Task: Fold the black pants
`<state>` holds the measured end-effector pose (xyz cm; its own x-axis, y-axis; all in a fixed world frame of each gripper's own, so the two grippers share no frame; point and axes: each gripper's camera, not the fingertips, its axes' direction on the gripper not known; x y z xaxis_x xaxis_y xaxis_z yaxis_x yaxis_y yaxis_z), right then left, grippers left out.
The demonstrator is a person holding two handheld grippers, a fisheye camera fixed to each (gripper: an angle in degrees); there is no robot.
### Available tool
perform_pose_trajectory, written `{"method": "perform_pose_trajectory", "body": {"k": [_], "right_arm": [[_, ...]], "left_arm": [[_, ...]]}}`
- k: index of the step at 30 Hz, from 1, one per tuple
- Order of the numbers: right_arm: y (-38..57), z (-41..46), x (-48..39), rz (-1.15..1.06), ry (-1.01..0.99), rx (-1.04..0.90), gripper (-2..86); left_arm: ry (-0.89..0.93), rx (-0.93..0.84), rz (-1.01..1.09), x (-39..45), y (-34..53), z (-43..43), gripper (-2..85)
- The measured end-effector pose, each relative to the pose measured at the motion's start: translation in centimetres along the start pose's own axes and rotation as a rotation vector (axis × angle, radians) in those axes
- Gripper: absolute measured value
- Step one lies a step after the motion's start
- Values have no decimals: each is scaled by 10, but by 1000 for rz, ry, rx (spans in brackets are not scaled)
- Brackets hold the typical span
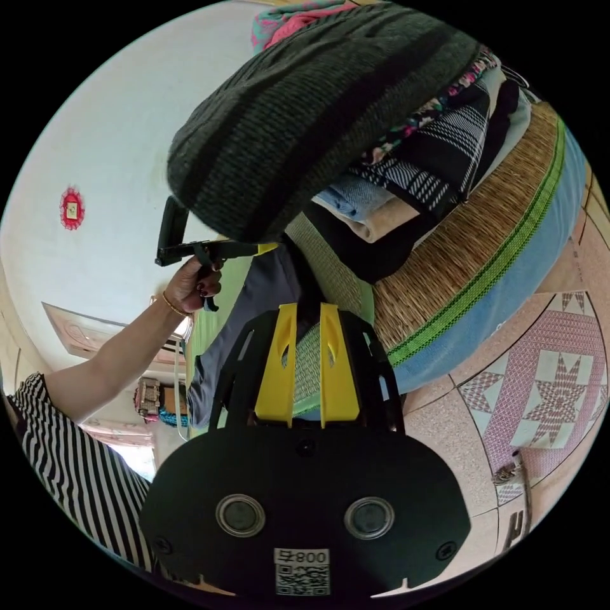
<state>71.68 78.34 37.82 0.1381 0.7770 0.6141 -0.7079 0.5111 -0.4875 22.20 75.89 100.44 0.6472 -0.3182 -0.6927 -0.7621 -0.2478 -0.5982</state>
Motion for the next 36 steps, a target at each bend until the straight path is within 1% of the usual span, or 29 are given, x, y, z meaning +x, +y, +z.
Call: {"method": "perform_pose_trajectory", "body": {"k": [7,14,19,21,23,26,31,36], "right_arm": [[6,-26,-28,-64,-25,48,57],[13,-50,-75,-187,-75,77,52],[18,-58,-111,-289,-136,63,52],[21,-60,-123,-319,-119,69,54],[21,-63,-121,-316,-112,90,58],[18,-70,-99,-265,-169,108,68],[13,-92,-52,-193,-232,162,80],[10,-99,-24,-209,-392,149,113]], "left_arm": [[-35,25,92,26,-6,-14,17],[-24,115,150,56,11,-40,13],[-15,183,166,74,32,-58,13],[-6,219,151,80,43,-64,13],[12,243,140,85,49,-67,13],[30,262,159,101,57,-69,12],[58,234,264,141,67,-66,12],[53,224,361,189,85,-74,12]]}}
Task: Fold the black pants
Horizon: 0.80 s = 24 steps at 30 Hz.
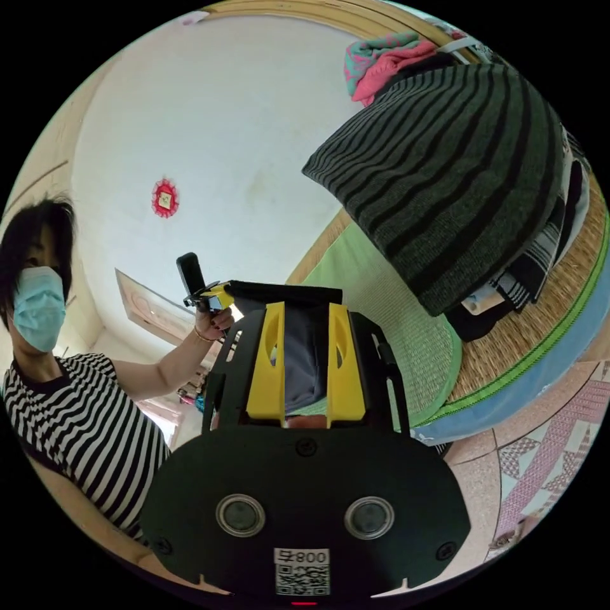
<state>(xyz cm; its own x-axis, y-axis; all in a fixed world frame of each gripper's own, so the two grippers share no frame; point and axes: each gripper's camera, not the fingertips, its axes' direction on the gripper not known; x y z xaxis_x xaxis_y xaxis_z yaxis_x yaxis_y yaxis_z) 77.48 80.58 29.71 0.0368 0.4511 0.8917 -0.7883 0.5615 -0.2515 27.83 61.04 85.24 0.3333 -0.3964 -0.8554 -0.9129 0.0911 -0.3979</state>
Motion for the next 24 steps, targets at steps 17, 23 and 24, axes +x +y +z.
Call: {"method": "perform_pose_trajectory", "body": {"k": [17,23,24], "right_arm": [[7,5,69,44,-660,-34,168],[12,5,68,-23,-834,-2,162],[14,5,65,-38,-822,-18,161]], "left_arm": [[19,-20,73,110,1,-40,11],[27,10,20,125,7,-56,11],[32,23,2,126,9,-60,11]]}}
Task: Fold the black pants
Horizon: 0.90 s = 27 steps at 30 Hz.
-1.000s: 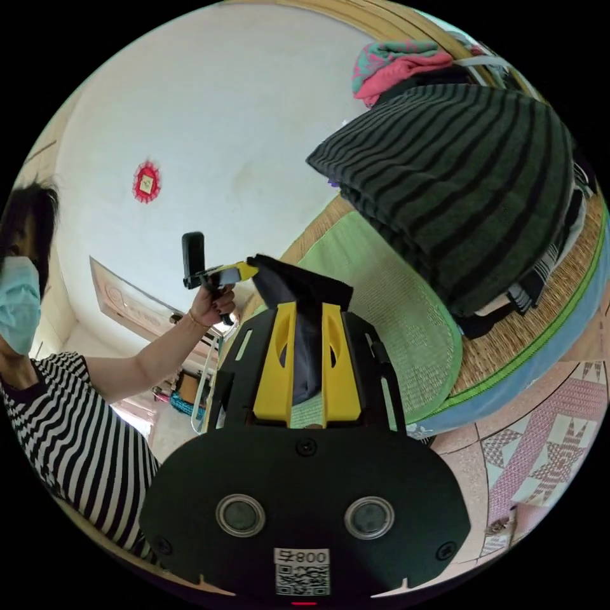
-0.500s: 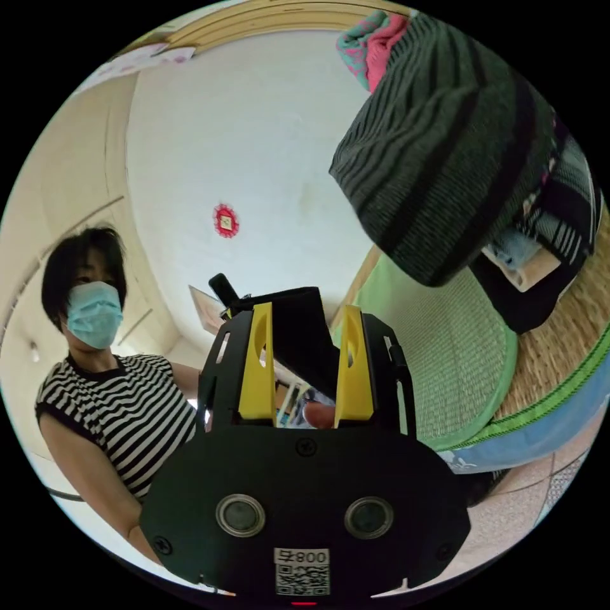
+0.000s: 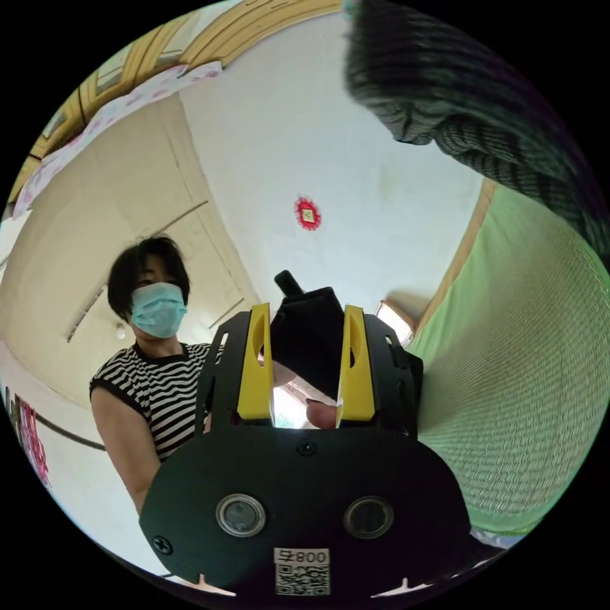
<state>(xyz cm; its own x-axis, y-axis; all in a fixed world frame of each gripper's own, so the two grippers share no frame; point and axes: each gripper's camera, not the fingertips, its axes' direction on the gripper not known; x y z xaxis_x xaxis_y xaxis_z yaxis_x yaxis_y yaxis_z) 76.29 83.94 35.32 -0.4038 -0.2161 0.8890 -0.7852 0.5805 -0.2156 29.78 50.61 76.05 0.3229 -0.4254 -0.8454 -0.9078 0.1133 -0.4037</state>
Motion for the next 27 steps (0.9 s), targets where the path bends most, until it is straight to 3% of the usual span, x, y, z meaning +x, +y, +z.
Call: {"method": "perform_pose_trajectory", "body": {"k": [11,27], "right_arm": [[15,15,0,-80,63,-52,153],[24,40,58,-50,535,-20,55]], "left_arm": [[23,73,-124,4,17,-32,13],[-13,-8,-187,-12,28,-61,16]]}}
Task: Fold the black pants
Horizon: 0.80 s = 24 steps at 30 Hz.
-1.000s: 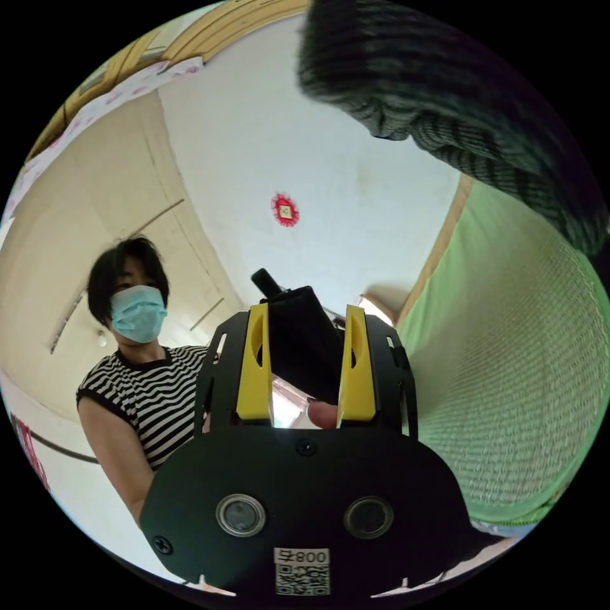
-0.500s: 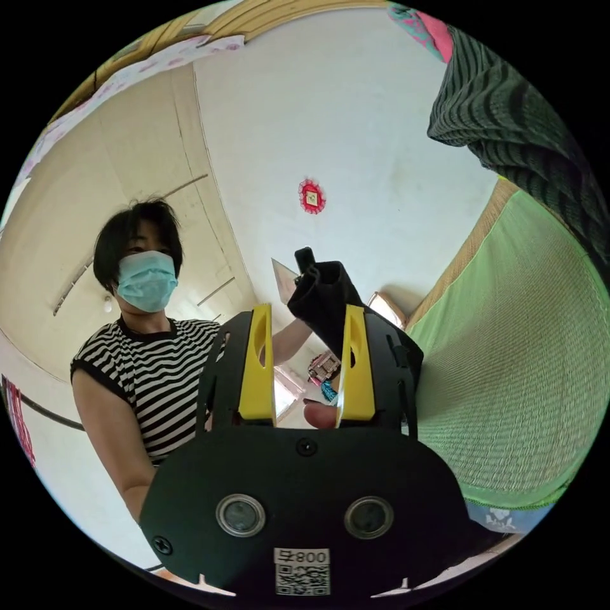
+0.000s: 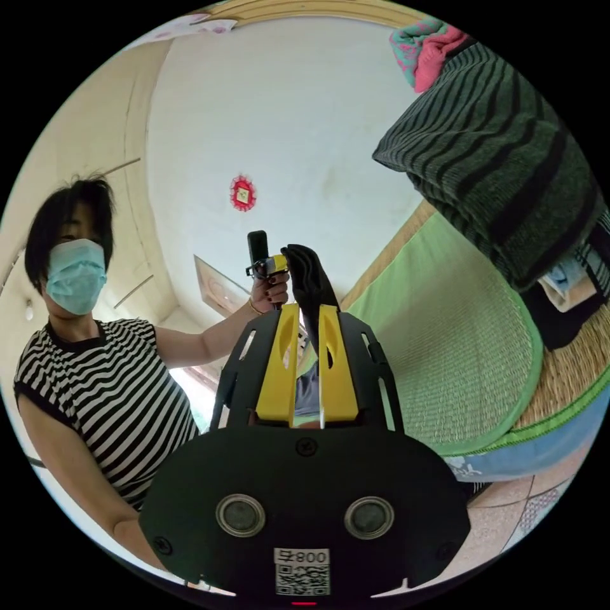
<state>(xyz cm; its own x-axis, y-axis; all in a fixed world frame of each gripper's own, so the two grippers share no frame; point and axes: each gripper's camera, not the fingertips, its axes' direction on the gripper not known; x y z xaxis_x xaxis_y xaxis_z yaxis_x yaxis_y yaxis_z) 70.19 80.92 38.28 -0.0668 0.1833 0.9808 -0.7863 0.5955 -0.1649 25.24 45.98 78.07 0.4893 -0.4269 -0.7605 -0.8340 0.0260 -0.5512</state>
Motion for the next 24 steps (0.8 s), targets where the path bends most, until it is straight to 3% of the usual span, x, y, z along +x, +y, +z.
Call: {"method": "perform_pose_trajectory", "body": {"k": [10,24], "right_arm": [[16,40,34,72,170,9,32],[21,216,3,-169,60,-212,26]], "left_arm": [[-6,-56,4,-12,20,-23,26],[-6,290,-116,-4,210,-192,41]]}}
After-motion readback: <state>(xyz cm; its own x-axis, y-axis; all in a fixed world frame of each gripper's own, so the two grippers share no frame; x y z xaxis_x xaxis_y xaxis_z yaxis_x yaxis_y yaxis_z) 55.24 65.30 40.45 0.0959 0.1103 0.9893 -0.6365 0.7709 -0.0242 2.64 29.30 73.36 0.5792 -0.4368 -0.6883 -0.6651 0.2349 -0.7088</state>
